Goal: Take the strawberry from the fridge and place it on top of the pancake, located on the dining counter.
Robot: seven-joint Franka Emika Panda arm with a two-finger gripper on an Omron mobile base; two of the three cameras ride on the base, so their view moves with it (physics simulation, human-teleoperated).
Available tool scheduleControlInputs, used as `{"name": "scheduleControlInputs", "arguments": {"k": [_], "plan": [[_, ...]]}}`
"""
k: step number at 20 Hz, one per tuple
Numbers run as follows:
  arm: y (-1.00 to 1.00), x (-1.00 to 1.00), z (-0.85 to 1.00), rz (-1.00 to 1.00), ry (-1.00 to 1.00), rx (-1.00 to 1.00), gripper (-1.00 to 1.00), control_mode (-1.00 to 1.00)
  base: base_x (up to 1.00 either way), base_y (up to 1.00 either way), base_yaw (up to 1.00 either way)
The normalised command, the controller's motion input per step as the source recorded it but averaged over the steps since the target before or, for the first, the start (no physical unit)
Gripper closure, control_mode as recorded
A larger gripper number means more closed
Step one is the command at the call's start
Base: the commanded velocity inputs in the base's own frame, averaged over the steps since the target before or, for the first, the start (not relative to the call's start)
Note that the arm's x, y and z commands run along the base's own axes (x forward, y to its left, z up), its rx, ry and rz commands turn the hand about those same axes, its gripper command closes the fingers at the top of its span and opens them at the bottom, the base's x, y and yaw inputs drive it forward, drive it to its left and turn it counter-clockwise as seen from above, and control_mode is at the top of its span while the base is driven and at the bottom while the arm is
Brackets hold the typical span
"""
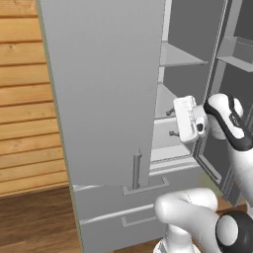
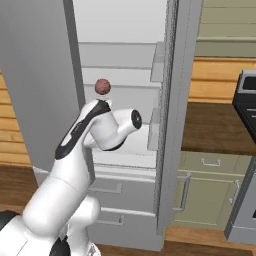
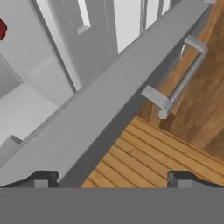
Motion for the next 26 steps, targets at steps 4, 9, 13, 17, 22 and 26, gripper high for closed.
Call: {"name": "scheduleControlInputs", "arguments": {"k": [4, 9, 13, 17, 22, 26], "plan": [[0.03, 0.65, 0.0, 0.11, 0.11, 0.2, -1.0, -1.0, 0.0, 0.0, 0.0], [0.17, 0.36, 0.0, 0.16, 0.11, 0.17, -1.0, -1.0, 0.0, 0.0, 0.0], [0.58, 0.11, 0.0, 0.11, 0.0, 0.01, -1.0, -1.0, 0.0, 0.0, 0.0], [0.62, 0.07, 0.0, 0.07, 0.0, 0.0, -1.0, -1.0, 0.0, 0.0, 0.0], [0.34, -0.27, 0.0, 0.05, 0.01, 0.0, -1.0, -1.0, 0.0, 0.0, 0.0], [0.44, -0.76, 0.0, 0.1, 0.0, 0.0, -1.0, -1.0, 0.0, 0.0, 0.0]]}}
